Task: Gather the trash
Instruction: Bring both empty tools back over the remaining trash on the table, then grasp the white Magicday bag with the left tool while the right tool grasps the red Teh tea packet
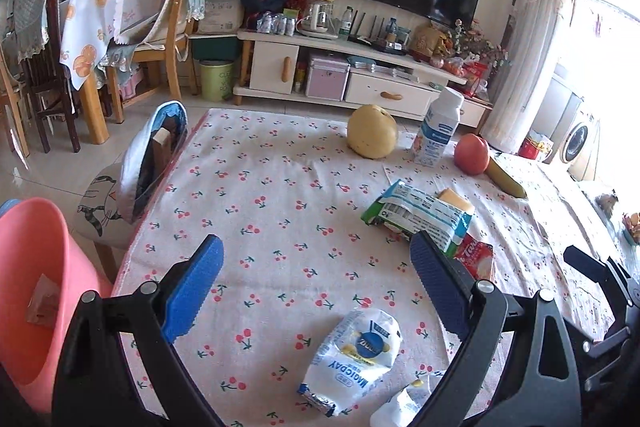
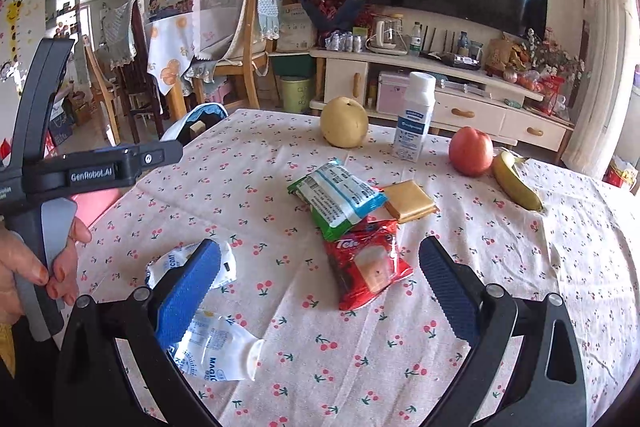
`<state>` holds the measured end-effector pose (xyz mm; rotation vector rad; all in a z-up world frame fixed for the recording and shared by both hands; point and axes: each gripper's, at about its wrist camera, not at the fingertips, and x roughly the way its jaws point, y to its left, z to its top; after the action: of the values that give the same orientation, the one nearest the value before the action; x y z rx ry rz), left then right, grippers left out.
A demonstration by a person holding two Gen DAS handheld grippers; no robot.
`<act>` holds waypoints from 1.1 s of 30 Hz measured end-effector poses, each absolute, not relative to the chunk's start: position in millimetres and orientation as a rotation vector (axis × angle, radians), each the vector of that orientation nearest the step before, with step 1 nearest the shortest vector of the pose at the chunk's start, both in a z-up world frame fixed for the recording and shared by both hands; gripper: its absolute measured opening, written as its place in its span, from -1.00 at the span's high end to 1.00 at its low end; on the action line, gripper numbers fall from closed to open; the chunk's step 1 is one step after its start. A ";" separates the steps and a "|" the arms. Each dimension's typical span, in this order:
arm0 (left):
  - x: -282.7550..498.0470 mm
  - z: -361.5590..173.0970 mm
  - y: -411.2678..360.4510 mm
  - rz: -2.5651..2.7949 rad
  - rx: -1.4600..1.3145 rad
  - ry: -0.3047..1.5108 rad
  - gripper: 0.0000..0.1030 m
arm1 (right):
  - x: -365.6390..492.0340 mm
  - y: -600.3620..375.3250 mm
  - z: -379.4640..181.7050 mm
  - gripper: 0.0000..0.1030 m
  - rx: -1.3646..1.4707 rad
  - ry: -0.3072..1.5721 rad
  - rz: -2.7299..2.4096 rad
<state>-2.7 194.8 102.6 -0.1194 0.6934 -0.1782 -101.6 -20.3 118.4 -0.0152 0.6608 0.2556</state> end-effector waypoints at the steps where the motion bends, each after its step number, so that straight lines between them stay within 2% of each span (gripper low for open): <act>1: -1.9 101.3 190.5 -0.189 -0.117 0.700 -0.84 | -99.7 -27.5 119.3 -0.91 0.004 0.663 0.252; 10: -0.8 85.9 159.2 -0.365 -0.066 0.823 -0.84 | -78.0 -74.9 110.9 -0.91 0.119 0.708 0.198; 15: -12.1 69.0 152.1 -0.425 0.108 0.876 -0.84 | -63.7 -76.9 99.2 -0.91 0.110 0.751 0.217; 23: -13.6 41.1 160.8 -0.484 0.123 0.992 -0.84 | -39.0 -57.0 73.9 -0.91 0.084 0.854 0.291; 27: -15.4 30.2 153.1 -0.497 0.179 1.011 -0.84 | -29.2 -53.1 63.3 -0.91 0.094 0.884 0.306; 33: -4.0 23.7 163.5 -0.468 0.116 1.024 -0.84 | -18.5 -48.4 51.5 -0.91 0.088 0.912 0.309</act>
<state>-4.0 163.5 23.7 0.1161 1.0237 -0.4680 -18.5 -48.4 51.5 0.0876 0.9122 0.3092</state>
